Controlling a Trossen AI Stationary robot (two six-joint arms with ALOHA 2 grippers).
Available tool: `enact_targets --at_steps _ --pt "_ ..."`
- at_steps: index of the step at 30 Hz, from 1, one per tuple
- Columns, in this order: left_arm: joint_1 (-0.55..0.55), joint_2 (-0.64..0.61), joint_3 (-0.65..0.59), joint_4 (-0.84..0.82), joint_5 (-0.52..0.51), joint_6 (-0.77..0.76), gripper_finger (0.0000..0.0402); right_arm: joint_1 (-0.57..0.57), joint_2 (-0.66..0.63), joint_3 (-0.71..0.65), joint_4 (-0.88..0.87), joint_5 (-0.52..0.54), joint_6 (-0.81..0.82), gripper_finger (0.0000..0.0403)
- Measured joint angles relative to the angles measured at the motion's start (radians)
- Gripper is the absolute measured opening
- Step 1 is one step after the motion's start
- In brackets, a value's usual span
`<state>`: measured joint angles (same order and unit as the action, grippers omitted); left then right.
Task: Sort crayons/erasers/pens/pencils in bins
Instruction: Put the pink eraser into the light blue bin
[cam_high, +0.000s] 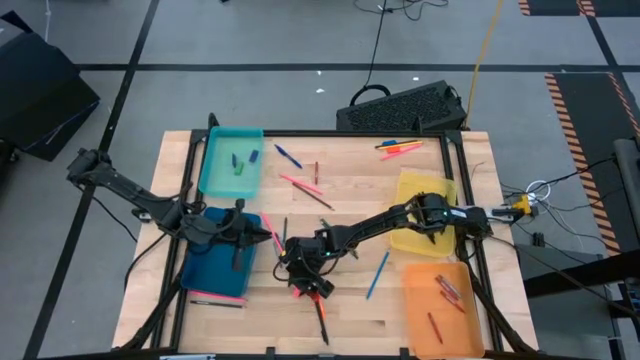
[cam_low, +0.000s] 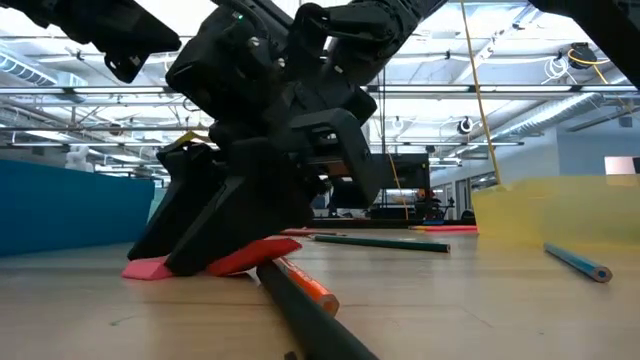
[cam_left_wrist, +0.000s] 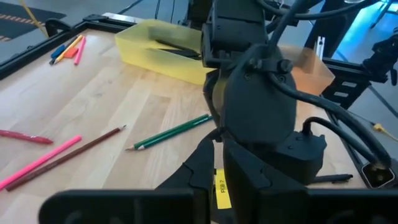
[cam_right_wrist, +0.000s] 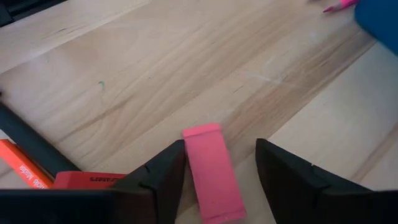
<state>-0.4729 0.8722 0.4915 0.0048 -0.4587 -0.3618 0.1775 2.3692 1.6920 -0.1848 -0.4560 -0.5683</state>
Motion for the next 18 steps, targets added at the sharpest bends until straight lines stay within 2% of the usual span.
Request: enact_targets --at_steps 11,18 --pt "0.001 0.0 0.0 -0.001 -0.015 -0.071 0.0037 -0.001 0.002 -0.002 -0.035 0.078 -0.045 0.0066" --pt "0.031 0.0 0.0 -0.03 -0.019 -0.12 0.0039 0.033 -0.041 -0.005 -0.025 0.187 -0.058 0.0061"
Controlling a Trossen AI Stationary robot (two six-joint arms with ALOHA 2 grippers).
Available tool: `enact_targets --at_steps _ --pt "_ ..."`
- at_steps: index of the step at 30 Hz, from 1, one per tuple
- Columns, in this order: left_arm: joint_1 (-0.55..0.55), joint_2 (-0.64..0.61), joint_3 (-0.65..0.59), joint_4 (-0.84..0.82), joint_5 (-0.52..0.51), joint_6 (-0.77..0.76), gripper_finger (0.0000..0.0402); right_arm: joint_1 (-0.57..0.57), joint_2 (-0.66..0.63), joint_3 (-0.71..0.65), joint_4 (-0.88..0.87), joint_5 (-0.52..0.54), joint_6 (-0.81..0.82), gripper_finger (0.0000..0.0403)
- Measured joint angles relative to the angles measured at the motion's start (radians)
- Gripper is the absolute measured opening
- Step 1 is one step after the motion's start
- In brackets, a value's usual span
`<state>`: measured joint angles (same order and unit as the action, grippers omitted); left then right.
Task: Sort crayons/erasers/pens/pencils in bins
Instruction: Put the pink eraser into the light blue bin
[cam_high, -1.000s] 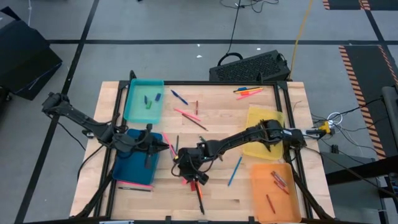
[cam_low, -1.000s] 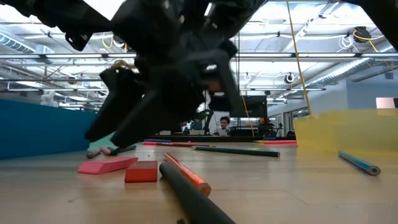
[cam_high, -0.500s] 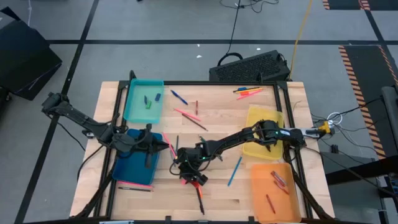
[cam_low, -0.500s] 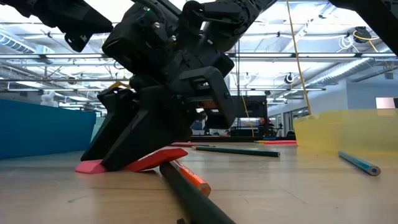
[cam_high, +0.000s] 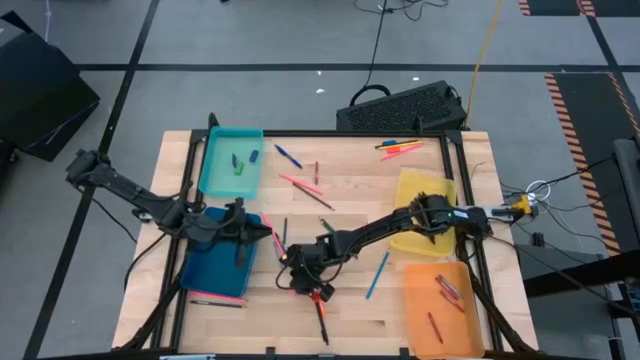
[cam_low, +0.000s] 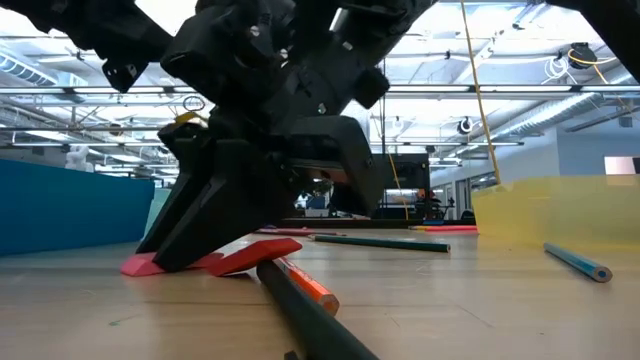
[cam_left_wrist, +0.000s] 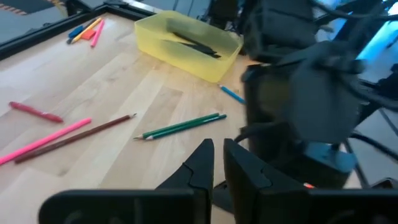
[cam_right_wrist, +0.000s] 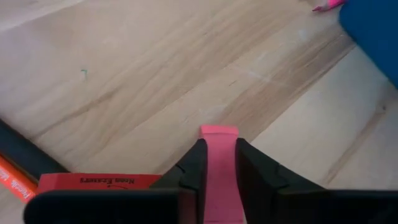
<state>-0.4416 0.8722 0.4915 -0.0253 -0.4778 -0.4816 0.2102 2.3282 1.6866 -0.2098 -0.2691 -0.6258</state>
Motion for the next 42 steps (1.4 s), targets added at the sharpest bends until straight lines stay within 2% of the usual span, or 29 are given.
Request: enact_targets --at_steps 5,12,16,19,24,28,34,42 --pt "0.04 0.0 0.0 -0.008 0.033 -0.017 0.0074 0.022 -0.092 -0.007 -0.036 0.131 -0.02 0.0061" --pt "0.095 0.0 0.0 -0.009 0.071 -0.116 0.0176 0.05 -0.243 -0.003 -0.116 0.449 -0.047 0.006" --pt "0.118 0.0 0.0 0.025 0.093 -0.102 0.0218 0.051 -0.312 -0.003 -0.135 0.642 -0.067 0.006" --pt "0.134 0.003 0.0 0.089 0.114 -0.057 0.023 0.049 -0.346 -0.001 -0.126 0.737 -0.079 0.006" --pt "0.174 0.024 0.001 0.185 0.122 -0.016 0.0226 0.044 -0.377 -0.001 -0.107 0.863 -0.115 0.006" --pt "0.232 0.054 0.001 0.241 0.176 -0.014 0.0224 0.038 -0.386 -0.001 -0.068 0.927 -0.148 0.006" --pt "0.308 0.104 0.001 0.332 0.301 -0.005 0.0224 0.036 -0.386 -0.001 -0.027 0.954 -0.183 0.006" --pt "0.329 0.125 0.001 0.35 0.305 0.037 0.0221 0.033 -0.386 -0.001 -0.018 0.953 -0.175 0.0059"
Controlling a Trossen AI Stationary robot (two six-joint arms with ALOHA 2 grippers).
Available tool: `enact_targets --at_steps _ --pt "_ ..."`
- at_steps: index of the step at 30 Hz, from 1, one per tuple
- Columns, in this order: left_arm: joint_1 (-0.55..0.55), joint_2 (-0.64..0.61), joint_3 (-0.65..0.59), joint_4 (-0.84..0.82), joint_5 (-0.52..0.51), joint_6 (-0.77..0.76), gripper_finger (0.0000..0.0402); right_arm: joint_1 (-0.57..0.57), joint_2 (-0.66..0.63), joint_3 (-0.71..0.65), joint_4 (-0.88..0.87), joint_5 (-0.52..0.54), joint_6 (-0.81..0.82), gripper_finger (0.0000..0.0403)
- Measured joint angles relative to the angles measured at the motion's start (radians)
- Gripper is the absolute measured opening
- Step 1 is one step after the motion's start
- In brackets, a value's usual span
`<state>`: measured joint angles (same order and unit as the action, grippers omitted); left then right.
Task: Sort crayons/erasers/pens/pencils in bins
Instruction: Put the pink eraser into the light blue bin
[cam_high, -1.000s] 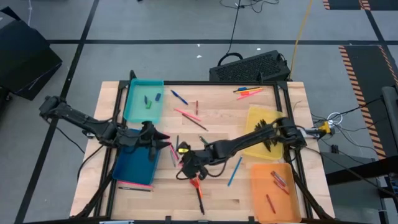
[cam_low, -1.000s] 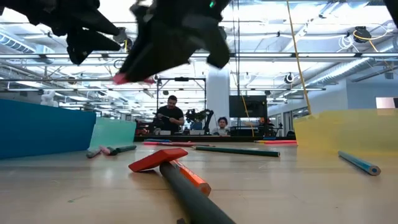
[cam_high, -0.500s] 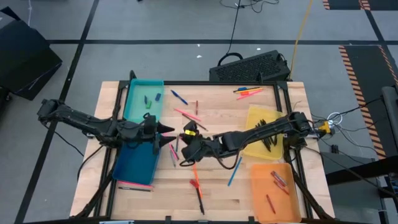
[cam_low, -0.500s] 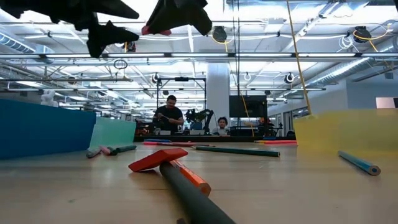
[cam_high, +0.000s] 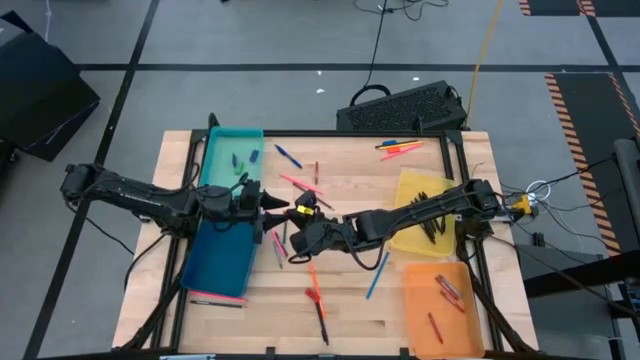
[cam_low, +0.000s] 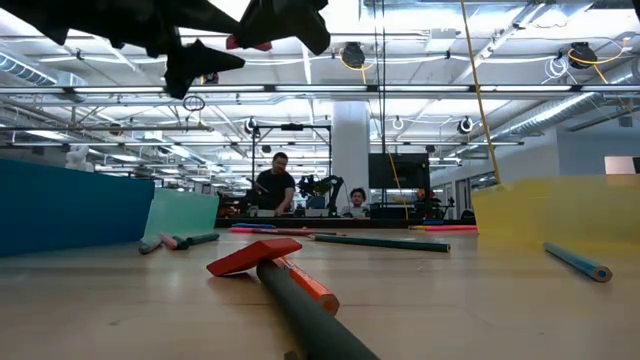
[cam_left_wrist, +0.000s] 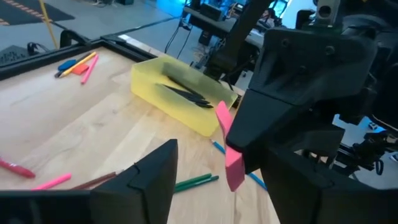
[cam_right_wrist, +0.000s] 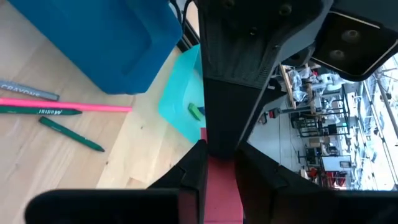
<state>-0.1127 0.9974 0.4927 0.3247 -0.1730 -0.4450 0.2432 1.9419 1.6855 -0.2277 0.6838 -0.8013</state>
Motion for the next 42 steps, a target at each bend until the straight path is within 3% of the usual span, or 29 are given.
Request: enact_targets --at_steps 4,10,12,19,23,29,31,35,39,42 --pt "-0.001 -0.001 0.0 0.02 0.0 0.021 0.0185 0.0 0.0 0.0 0.026 0.001 -0.004 0.0059" --pt "-0.001 0.013 0.001 0.041 -0.009 0.048 0.0046 -0.001 0.0 0.0 0.048 0.012 0.005 0.0068" --pt "-0.001 0.018 0.001 0.051 -0.015 0.052 0.002 -0.001 0.0 0.0 0.051 0.019 0.021 0.0077" --pt "0.015 -0.002 0.012 -0.003 -0.122 0.127 0.0018 0.023 -0.002 0.002 0.089 -0.021 0.12 0.0138" --pt "0.081 -0.06 0.09 -0.263 -0.186 0.142 0.0018 0.056 -0.002 0.003 0.072 -0.018 0.174 0.0178" --pt "0.239 -0.097 0.214 -0.706 -0.473 0.153 0.0018 0.107 -0.002 0.003 -0.037 -0.012 0.39 0.022" --pt "0.307 -0.095 0.202 -0.781 -0.515 0.11 0.0018 0.118 -0.002 0.003 -0.101 -0.011 0.484 0.0227" --pt "0.454 -0.082 0.107 -0.766 -0.532 0.039 0.0018 0.126 -0.002 -0.041 -0.126 -0.034 0.621 0.0231" --pt "0.603 -0.048 -0.011 -0.657 -0.558 -0.002 0.0018 0.124 0.0 -0.108 -0.115 -0.194 0.73 0.0231" --pt "0.706 0.004 -0.068 -0.553 -0.508 0.0 0.0018 0.107 0.006 -0.15 -0.089 -0.331 0.745 0.0231"
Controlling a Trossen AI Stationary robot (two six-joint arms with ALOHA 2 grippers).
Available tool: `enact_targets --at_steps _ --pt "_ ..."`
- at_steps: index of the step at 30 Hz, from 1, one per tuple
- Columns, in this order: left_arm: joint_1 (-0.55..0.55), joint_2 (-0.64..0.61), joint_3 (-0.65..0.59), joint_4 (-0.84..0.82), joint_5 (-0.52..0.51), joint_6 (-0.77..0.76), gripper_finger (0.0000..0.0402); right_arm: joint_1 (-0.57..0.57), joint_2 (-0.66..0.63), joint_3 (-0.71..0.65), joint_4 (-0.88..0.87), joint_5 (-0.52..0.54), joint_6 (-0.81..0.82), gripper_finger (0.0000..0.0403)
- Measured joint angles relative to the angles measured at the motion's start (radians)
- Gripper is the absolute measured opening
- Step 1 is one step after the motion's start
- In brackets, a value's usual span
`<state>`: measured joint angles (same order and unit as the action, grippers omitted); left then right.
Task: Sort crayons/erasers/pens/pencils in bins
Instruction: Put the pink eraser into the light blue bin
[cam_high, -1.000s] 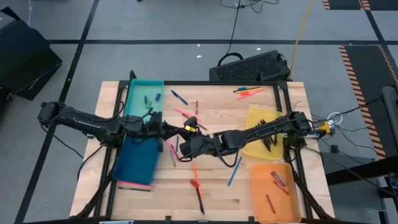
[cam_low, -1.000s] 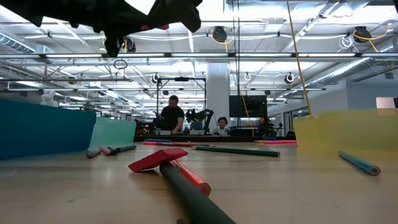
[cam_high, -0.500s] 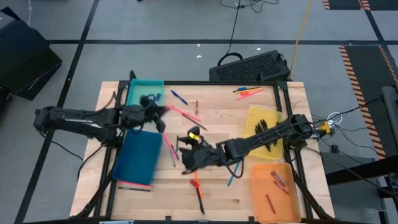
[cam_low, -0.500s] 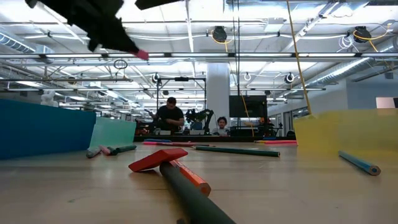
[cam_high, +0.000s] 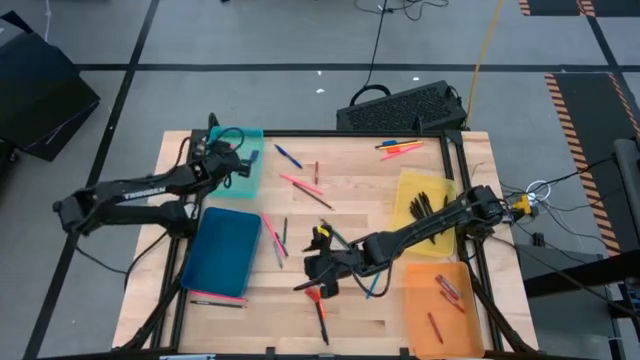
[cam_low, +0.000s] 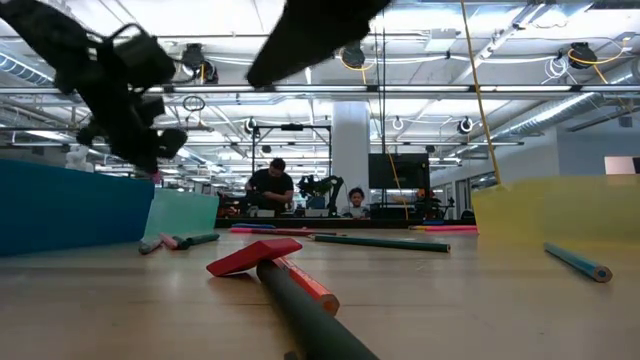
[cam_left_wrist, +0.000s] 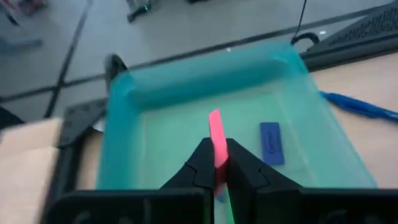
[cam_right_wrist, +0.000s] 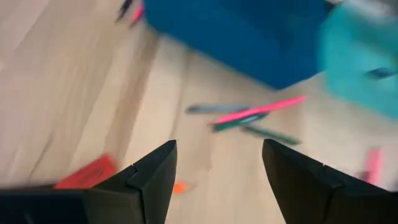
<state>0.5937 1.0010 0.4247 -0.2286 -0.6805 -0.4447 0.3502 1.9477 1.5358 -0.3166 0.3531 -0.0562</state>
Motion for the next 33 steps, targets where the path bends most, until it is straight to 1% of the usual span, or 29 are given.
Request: enact_targets --at_steps 3,7,10,12,14,17,21,27,29,32,33 --pt "0.085 0.081 -0.01 0.075 0.079 0.008 0.0018 -0.024 0.017 -0.004 -0.005 -0.134 -0.001 0.0231" --pt "0.162 0.205 -0.01 0.179 0.135 0.024 0.0018 -0.051 0.029 -0.003 0.007 -0.326 -0.05 0.0231" --pt "0.21 0.286 -0.01 0.242 0.189 0.024 0.0018 -0.065 0.039 -0.004 -0.008 -0.428 -0.082 0.0231" --pt "0.222 0.327 -0.006 0.267 0.183 0.021 0.0027 -0.073 0.047 -0.003 0.01 -0.484 -0.085 0.0231" --pt "0.211 0.35 0.014 0.259 0.155 0.001 0.0034 -0.077 0.048 -0.004 0.002 -0.488 -0.089 0.0231" --pt "0.201 0.362 0.023 0.253 0.146 -0.004 0.0033 -0.078 0.051 -0.003 0.014 -0.485 -0.094 0.0231" --pt "0.19 0.367 0.026 0.277 0.187 -0.03 0.0023 -0.076 0.054 -0.003 0.038 -0.485 -0.094 0.0231" --pt "0.154 0.367 0.027 0.298 0.178 -0.089 0.0027 -0.076 0.053 -0.003 0.045 -0.48 -0.088 0.0231" --pt "0.129 0.367 0.027 0.308 0.149 -0.098 0.0028 -0.076 0.053 -0.003 0.046 -0.48 -0.09 0.0231" --pt "0.094 0.367 0.027 0.309 0.076 -0.116 0.0028 -0.076 0.053 -0.003 0.042 -0.48 -0.088 0.0231" --pt "0.088 0.367 0.027 0.309 0.069 -0.119 0.0029 -0.076 0.053 -0.003 0.043 -0.481 -0.088 0.0231"
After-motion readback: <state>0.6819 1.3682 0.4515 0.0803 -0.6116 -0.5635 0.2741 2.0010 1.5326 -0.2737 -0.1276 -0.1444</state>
